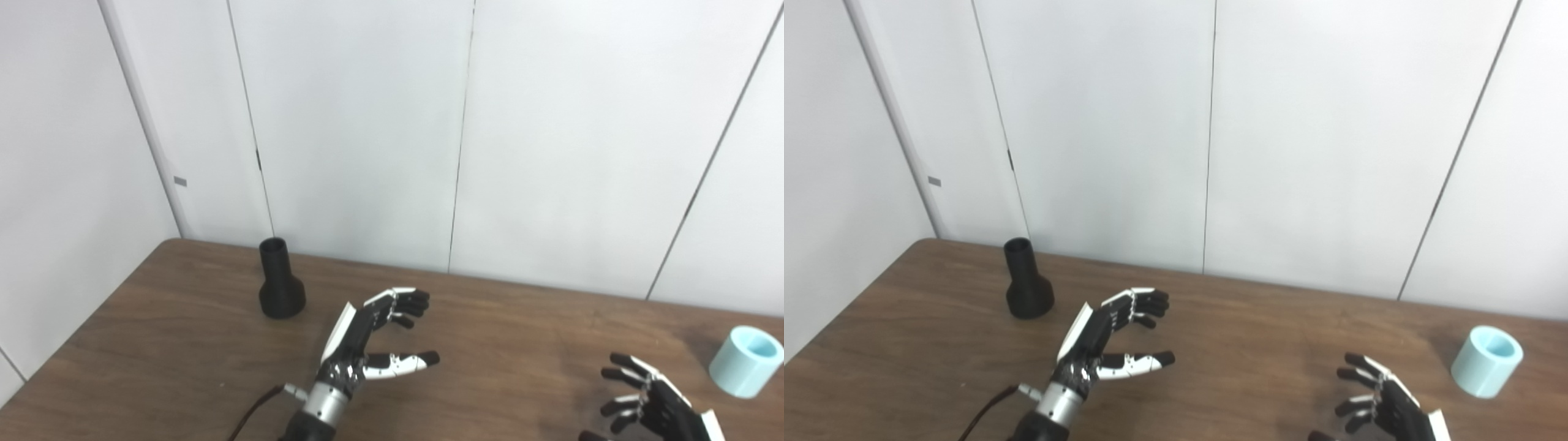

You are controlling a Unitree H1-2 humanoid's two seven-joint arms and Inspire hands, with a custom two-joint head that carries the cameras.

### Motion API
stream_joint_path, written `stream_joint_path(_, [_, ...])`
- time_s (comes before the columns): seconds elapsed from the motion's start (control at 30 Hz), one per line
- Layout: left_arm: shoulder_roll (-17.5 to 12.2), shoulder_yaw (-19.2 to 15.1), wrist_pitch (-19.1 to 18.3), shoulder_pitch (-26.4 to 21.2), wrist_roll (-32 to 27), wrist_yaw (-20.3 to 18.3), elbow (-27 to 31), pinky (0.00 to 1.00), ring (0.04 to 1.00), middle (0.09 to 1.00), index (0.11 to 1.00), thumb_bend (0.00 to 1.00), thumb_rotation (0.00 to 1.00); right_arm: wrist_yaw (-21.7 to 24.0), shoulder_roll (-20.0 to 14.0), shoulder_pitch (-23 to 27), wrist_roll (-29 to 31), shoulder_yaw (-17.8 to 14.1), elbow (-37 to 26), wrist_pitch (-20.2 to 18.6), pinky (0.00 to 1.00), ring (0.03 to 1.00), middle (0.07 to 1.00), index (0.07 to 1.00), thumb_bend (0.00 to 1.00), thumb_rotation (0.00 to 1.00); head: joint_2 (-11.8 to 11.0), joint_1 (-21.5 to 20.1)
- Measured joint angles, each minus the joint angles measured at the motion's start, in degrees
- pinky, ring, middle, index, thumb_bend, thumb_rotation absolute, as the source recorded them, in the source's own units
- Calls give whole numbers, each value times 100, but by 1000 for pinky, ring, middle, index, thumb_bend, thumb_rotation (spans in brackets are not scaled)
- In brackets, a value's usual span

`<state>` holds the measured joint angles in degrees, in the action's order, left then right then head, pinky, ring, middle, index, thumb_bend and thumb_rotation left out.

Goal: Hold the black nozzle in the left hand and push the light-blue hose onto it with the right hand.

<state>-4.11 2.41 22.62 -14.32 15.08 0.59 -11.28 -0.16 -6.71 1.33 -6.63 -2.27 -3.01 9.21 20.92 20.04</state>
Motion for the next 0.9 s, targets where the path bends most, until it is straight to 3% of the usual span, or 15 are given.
stream_joint_path(0.13, [-169, 4, -491, 120, 479, 19, 372, 732, 760, 764, 765, 703, 117, 1, 2, 3, 19, -3, -1, -54, 324, 467, 686, 728, 674, 35, 0, 44])
stream_joint_path(0.33, [-1056, -366, -1344, -309, 788, -111, 1036, 720, 777, 783, 793, 718, 97, 9, 3, 16, 66, 3, 3, -52, 342, 467, 679, 716, 663, 0, 9, 70])
stream_joint_path(0.43, [-1393, -586, -1536, -623, 823, -72, 1098, 757, 807, 793, 793, 747, 103, 13, 8, 52, 78, 8, 3, -52, 343, 463, 683, 720, 662, 0, 17, 88])
stream_joint_path(0.53, [-1544, -692, -1746, -768, 1042, 23, 1198, 805, 822, 805, 812, 741, 100, 12, 7, 73, 88, 4, 30, -51, 335, 458, 676, 710, 661, 0, 18, 106])
stream_joint_path(0.63, [-1664, -756, -1904, -880, 1271, 91, 1243, 734, 814, 814, 819, 750, 103, 11, 3, 79, 80, 6, 67, -52, 333, 453, 669, 697, 658, 0, 18, 114])
stream_joint_path(0.73, [-1831, -897, -2051, -1006, 1462, 179, 1245, 747, 843, 844, 840, 746, 109, 11, 3, 79, 77, 2, 66, -53, 337, 457, 685, 697, 658, 0, 18, 114])
stream_joint_path(0.9, [-2087, -1008, -2230, -1241, 2162, 748, 1239, 733, 889, 875, 864, 781, 186, 11, 4, 90, 81, -3, 66, -52, 337, 458, 685, 691, 650, 0, 35, 141])
